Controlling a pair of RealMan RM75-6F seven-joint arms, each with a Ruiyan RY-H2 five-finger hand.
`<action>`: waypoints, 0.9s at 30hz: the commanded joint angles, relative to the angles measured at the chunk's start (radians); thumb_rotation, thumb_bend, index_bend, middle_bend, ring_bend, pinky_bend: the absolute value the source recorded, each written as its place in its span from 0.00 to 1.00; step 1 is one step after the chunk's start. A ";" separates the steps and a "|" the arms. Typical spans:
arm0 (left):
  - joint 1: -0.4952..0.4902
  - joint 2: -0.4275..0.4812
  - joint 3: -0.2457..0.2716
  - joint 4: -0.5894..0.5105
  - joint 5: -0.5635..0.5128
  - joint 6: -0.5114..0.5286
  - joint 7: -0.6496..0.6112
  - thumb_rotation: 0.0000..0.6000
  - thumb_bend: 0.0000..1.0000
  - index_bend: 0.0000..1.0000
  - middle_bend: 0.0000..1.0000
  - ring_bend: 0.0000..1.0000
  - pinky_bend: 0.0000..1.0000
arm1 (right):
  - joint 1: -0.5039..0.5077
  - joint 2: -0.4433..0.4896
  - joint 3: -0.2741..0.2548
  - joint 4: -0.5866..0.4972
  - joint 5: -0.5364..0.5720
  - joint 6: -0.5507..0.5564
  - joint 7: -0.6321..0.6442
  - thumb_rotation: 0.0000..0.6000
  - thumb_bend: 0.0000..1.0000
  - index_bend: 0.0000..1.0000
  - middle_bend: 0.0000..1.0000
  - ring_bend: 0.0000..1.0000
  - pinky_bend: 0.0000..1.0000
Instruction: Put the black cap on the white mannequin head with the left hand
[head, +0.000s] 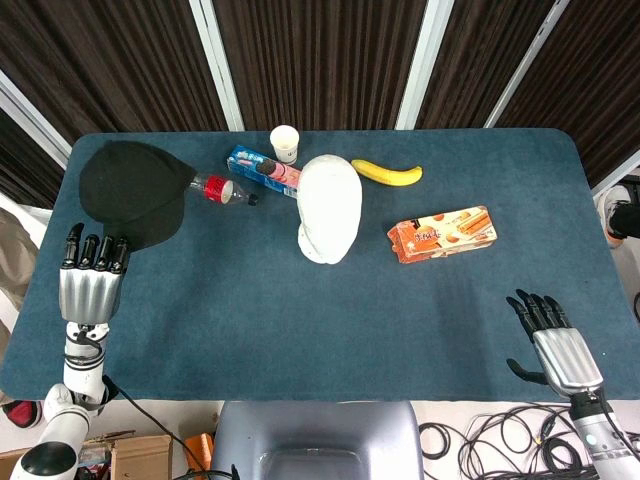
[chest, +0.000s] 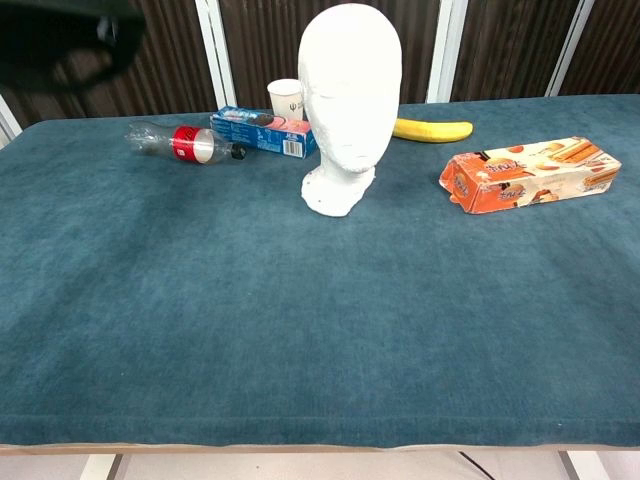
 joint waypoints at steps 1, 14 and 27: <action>-0.021 0.016 -0.002 -0.008 0.002 0.015 0.014 1.00 0.56 0.77 0.75 0.59 0.40 | 0.000 0.001 0.000 -0.001 0.000 0.001 0.001 1.00 0.17 0.00 0.00 0.00 0.00; -0.369 0.113 -0.019 -0.162 0.038 -0.131 0.210 1.00 0.56 0.77 0.75 0.59 0.40 | 0.006 0.017 0.000 0.006 0.005 -0.017 0.045 1.00 0.17 0.00 0.00 0.00 0.00; -0.525 0.013 -0.007 -0.123 0.059 -0.306 0.265 1.00 0.56 0.77 0.75 0.59 0.40 | 0.018 0.051 0.007 0.018 0.002 -0.030 0.144 1.00 0.17 0.00 0.00 0.00 0.00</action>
